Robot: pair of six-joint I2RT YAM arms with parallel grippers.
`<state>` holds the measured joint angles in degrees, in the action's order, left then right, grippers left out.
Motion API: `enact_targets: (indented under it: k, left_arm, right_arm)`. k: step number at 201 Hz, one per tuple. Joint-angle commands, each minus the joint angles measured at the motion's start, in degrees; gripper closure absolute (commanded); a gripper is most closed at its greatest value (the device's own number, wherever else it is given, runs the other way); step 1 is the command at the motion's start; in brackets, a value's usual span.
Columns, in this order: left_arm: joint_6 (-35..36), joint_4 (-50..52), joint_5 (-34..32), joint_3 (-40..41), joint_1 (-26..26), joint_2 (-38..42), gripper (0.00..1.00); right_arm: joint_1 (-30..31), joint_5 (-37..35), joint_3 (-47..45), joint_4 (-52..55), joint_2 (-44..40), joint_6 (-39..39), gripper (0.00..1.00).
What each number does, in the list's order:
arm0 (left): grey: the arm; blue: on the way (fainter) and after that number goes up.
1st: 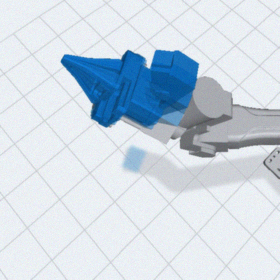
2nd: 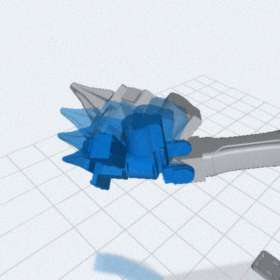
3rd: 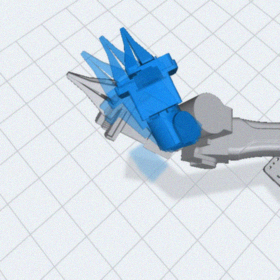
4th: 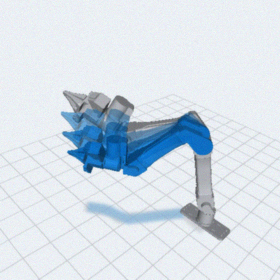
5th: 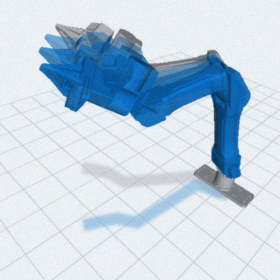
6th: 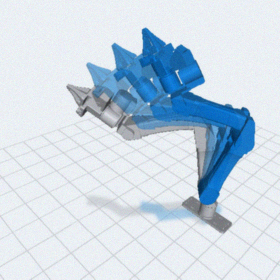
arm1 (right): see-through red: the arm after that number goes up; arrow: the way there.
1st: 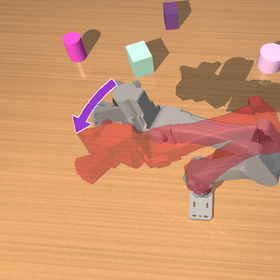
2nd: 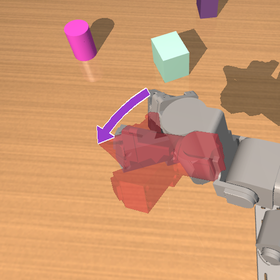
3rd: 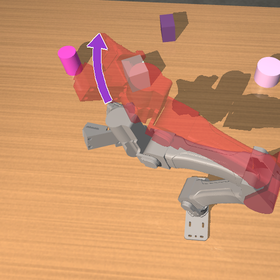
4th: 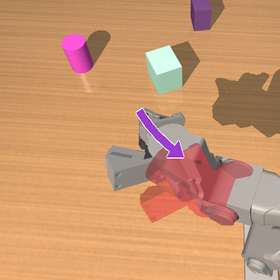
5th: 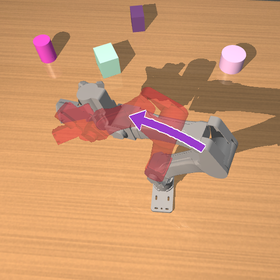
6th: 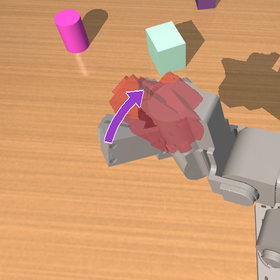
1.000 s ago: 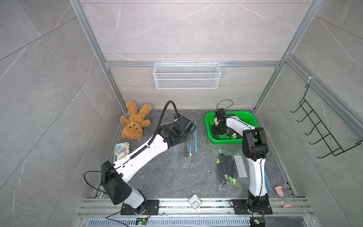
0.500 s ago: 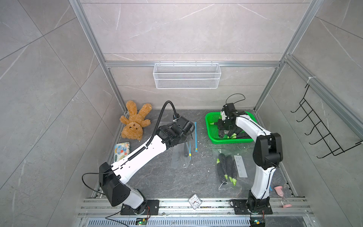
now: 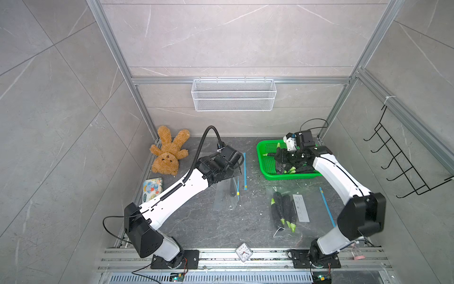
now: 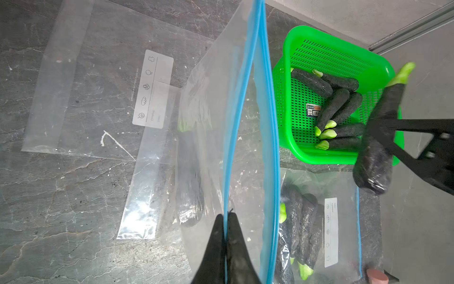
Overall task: Place the eggplant in a zip-top bag and seal the zipper
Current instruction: Pick up the eggplant from the basket, then place the eggplant in the zipper food storage bag.
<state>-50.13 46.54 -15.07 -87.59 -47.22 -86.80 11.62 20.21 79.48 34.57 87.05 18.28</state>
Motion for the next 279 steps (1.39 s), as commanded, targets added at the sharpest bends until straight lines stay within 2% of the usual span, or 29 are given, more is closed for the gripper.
enact_targets:
  k: [1,20,46,113,171,230,279]
  left_arm:
    - [1.51,-1.32,0.92,-3.08,-0.02,-0.88,1.00]
    - [1.69,-1.33,1.05,-3.90,0.02,-1.57,1.00]
    - [1.70,-1.54,1.10,-4.18,0.02,-1.88,1.00]
    - [1.35,-1.56,1.97,-3.81,0.00,-1.70,1.00]
    - [1.44,-1.74,1.28,-3.81,0.02,-1.39,1.00]
    - [1.15,-1.69,0.13,-3.39,0.00,-0.64,1.00]
    - [0.94,-2.16,-0.11,-3.11,0.02,-0.39,1.00]
  right_arm:
    - [4.29,7.46,-3.01,-12.11,-7.60,10.29,0.95]
    - [9.09,6.56,-4.77,-20.87,-9.36,16.20,0.95]
    - [14.99,3.00,-3.63,-27.97,-6.96,19.50,0.95]
    - [21.75,-1.65,-2.88,-37.33,-0.53,23.79,0.96]
    - [26.18,-5.75,-3.90,-38.06,2.15,23.20,0.96]
    - [28.04,-11.53,-10.48,-36.57,-0.11,18.93,0.96]
    - [29.69,-15.03,-11.69,-34.76,-0.98,15.49,0.97]
